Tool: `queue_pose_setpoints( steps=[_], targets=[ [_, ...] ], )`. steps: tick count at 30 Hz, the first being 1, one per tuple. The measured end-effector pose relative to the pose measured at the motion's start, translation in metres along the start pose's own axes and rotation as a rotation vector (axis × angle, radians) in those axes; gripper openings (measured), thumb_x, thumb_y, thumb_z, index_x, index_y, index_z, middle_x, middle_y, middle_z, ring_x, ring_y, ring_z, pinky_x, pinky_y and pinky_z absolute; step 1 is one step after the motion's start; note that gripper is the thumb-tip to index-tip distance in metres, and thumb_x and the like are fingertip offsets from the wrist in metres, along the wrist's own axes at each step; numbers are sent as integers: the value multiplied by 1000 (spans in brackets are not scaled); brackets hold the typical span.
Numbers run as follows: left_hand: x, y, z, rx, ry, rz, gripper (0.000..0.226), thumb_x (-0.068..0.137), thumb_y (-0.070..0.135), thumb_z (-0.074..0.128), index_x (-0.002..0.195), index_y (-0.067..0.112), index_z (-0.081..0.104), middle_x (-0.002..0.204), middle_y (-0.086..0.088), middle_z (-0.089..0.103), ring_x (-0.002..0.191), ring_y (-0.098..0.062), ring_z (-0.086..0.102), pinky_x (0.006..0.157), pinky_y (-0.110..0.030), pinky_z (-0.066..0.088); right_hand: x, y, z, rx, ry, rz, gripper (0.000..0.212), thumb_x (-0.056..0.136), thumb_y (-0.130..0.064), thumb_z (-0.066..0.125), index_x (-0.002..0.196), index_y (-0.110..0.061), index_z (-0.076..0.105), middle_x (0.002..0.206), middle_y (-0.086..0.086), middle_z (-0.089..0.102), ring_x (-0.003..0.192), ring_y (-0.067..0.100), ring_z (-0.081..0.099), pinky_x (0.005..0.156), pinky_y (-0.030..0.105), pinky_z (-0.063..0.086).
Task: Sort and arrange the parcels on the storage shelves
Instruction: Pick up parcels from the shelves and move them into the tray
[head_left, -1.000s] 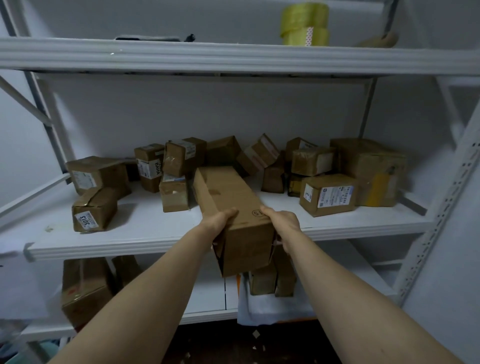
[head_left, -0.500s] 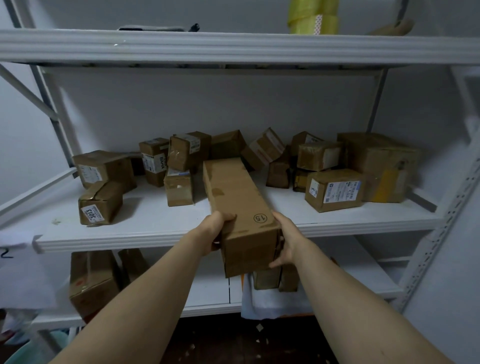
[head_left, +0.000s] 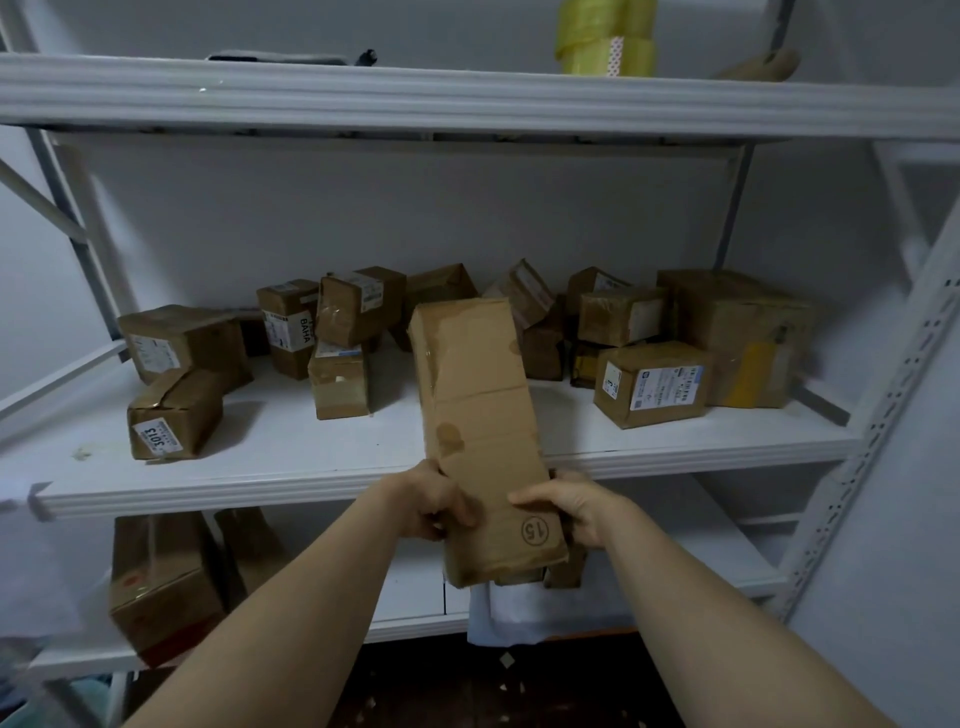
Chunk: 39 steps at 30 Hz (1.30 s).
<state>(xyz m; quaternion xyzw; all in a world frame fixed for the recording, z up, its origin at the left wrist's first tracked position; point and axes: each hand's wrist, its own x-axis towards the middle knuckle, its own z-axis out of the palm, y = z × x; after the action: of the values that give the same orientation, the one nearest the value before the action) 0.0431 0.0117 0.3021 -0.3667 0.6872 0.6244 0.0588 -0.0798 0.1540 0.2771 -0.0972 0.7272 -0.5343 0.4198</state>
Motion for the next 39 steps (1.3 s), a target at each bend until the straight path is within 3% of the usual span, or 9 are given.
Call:
queue_pose_setpoints(
  steps=[10,17,22,27,30,32,34,37,39],
  targets=[
    [-5,24,-9,-383,303,221,71,82,54,64,141,20,42,139,-8,47,127,-33,43,99,-55,42,0,1,2,-61,39,-107,90,69,1,80,146,-23,39,127,9,61,111,29,58,93,48,50],
    [-8,19,-6,-361,336,268,54,91,45,58,137,19,46,124,-8,56,114,-31,53,93,-51,48,-5,-9,12,19,17,-208,66,83,4,64,139,-27,47,118,4,64,100,22,58,78,36,49],
    [-10,13,0,-321,250,272,54,90,29,65,140,19,47,119,-7,61,104,-27,60,81,-42,51,-9,-9,10,175,106,-143,33,87,-36,58,111,-14,64,103,11,67,95,27,61,88,40,49],
    [-12,9,6,-160,126,194,72,81,-6,67,143,23,42,121,-10,61,107,-31,60,88,-45,54,-15,-1,-9,334,187,-45,93,74,-79,48,138,-11,48,133,15,55,122,33,50,107,50,36],
    [-17,9,22,-131,49,156,53,80,-16,45,119,16,59,116,-13,59,103,-31,57,80,-42,55,-33,3,-19,341,199,-20,107,66,-89,44,143,-16,43,139,15,51,127,36,46,108,55,32],
    [-22,7,33,-219,-7,86,29,77,-4,36,92,12,56,109,-18,55,95,-34,54,85,-44,51,-49,8,-28,324,208,18,114,62,-93,39,149,-18,34,146,15,43,133,38,39,107,60,27],
    [-25,6,45,-299,-45,10,24,85,20,43,101,4,52,110,-22,55,94,-37,55,86,-47,49,-60,16,-42,320,214,57,122,59,-96,35,153,-20,21,155,17,28,141,40,27,108,66,18],
    [-25,1,67,-251,-113,-81,83,78,74,49,121,3,43,123,-23,51,114,-42,50,88,-51,45,-73,31,-54,300,190,110,128,57,-98,34,154,-16,16,157,18,21,143,42,19,110,68,13],
    [-27,-4,85,-237,-140,-103,90,73,76,53,129,7,38,125,-19,50,119,-41,48,93,-53,42,-78,40,-60,265,221,146,128,55,-97,40,151,-14,27,153,20,30,140,43,27,109,67,17]
  ],
)
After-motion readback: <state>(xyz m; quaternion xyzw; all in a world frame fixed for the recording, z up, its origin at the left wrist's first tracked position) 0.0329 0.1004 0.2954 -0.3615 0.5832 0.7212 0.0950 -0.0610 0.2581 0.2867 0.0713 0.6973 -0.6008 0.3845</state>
